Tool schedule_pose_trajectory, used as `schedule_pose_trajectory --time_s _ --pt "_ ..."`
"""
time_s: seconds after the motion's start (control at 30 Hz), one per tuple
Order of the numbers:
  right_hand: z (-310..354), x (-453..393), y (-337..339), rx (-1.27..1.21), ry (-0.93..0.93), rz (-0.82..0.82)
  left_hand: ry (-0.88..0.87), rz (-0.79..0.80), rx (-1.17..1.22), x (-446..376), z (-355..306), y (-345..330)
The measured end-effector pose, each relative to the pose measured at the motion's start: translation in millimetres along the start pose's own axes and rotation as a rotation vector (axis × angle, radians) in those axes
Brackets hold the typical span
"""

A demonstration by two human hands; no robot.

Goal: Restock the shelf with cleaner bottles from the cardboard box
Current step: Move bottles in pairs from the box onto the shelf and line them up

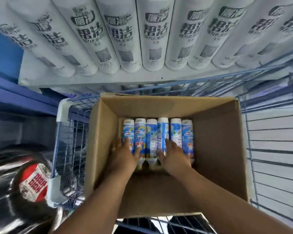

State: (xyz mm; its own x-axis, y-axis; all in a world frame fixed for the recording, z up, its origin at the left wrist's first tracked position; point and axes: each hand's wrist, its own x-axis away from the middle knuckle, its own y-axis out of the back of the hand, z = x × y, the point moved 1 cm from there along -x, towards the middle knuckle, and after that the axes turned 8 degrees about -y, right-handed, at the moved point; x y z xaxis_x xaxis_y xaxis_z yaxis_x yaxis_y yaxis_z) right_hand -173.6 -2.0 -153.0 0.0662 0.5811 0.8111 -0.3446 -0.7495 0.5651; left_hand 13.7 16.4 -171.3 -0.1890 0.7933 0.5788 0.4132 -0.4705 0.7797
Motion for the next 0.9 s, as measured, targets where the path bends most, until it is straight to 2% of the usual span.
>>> schedule_pose_trajectory --time_s 0.17,0.23,0.33,0.47,0.67,0.77,0.83,0.9 --pt "20.5 -33.1 -37.4 -0.218 0.028 0.083 0.136 -0.026 0.108 -23.2 12.1 -27.0" --pt "28.9 -45.1 -57.4 -0.236 -0.026 0.107 0.185 -0.048 0.184 -29.5 14.2 -38.8" --pt "35.6 -58.7 -85.2 -0.314 -0.13 0.129 0.29 -0.086 0.421 -33.8 15.1 -52.9" --pt "41.5 -67.9 -103.2 -0.385 -0.234 0.249 0.42 -0.111 0.63 -41.9 20.7 -68.8" --pt "57.1 -76.3 -120.1 -0.866 -0.418 0.335 0.544 -0.093 0.733 -54.2 21.1 -80.8" --pt "68.1 -72.4 -122.7 -1.176 -0.491 0.46 0.602 -0.111 0.816 -57.6 29.2 -85.5" --pt "71.9 -74.3 -129.3 -1.308 -0.519 0.519 0.626 -0.093 0.845 -59.2 32.5 -88.5" --pt "71.0 -76.5 -133.6 -1.36 -0.517 0.511 0.622 -0.079 0.862 -59.3 32.9 -89.8"
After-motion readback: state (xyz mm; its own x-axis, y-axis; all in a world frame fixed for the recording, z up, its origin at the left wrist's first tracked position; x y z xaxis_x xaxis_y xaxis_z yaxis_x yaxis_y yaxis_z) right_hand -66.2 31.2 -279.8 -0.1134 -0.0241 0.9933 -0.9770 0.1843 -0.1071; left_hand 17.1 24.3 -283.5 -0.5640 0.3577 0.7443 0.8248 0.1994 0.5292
